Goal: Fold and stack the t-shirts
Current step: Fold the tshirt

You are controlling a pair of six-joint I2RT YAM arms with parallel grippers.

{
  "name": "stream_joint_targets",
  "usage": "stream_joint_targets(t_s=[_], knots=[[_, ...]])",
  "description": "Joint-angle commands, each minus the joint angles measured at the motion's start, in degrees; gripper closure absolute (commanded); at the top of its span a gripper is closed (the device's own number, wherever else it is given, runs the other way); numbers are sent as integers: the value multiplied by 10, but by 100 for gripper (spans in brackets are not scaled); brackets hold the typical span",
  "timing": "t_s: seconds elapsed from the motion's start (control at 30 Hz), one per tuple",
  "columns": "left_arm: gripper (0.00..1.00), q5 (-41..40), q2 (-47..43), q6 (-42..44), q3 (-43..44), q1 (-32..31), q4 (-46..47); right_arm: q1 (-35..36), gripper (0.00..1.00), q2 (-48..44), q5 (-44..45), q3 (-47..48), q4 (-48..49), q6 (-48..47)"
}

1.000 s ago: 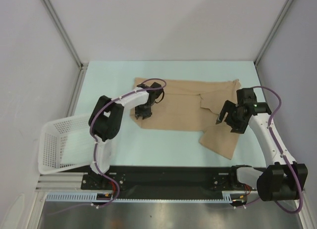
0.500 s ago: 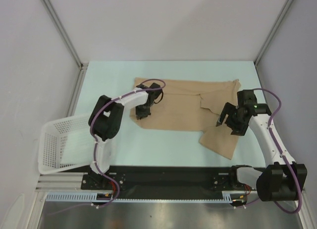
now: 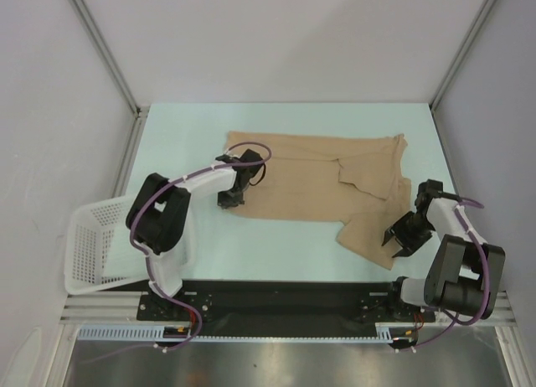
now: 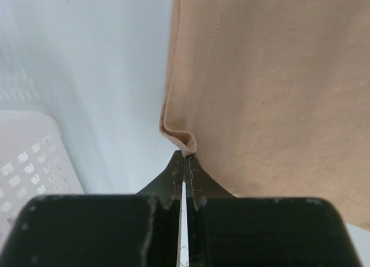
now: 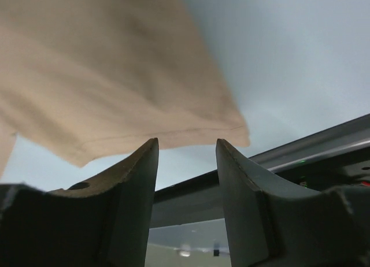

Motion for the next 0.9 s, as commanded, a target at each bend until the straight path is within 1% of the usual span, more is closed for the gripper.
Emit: stream_joint_targets(t_s=[0.0, 0.07, 0.17, 0.3, 0.4, 0.57, 0.67, 0.73, 0.77, 0.8, 0.83, 0.87], knots=[[100, 1, -45, 18, -32, -2, 58, -24, 50, 12, 45, 6, 39, 3], [100, 16, -55, 9, -47, -2, 65, -24, 47, 27, 53, 16, 42, 0], [100, 17, -61, -5, -56, -2, 64, -29, 43, 58, 63, 23, 37, -5], [100, 16, -62, -11, -58, 2, 64, -29, 41, 82, 75, 28, 36, -2], [100, 16, -59, -20, -53, 5, 56, -29, 41, 82, 94, 27, 37, 6], [100, 29, -64, -31, -47, 9, 61, -23, 46, 107, 113, 43, 50, 6], [100, 34, -62, -32, -44, 12, 60, -21, 48, 123, 107, 41, 60, 1], [100, 40, -61, -35, -45, 17, 58, -18, 53, 129, 98, 27, 70, 10], [100, 41, -62, -37, -46, 18, 56, -17, 53, 131, 98, 22, 85, 12], [100, 43, -64, -39, -49, 22, 57, -14, 57, 134, 95, 19, 91, 16], [100, 46, -74, -45, -58, 24, 60, -13, 67, 141, 93, 15, 98, 19], [100, 49, -77, -46, -62, 27, 69, -9, 74, 144, 94, 10, 107, 28]])
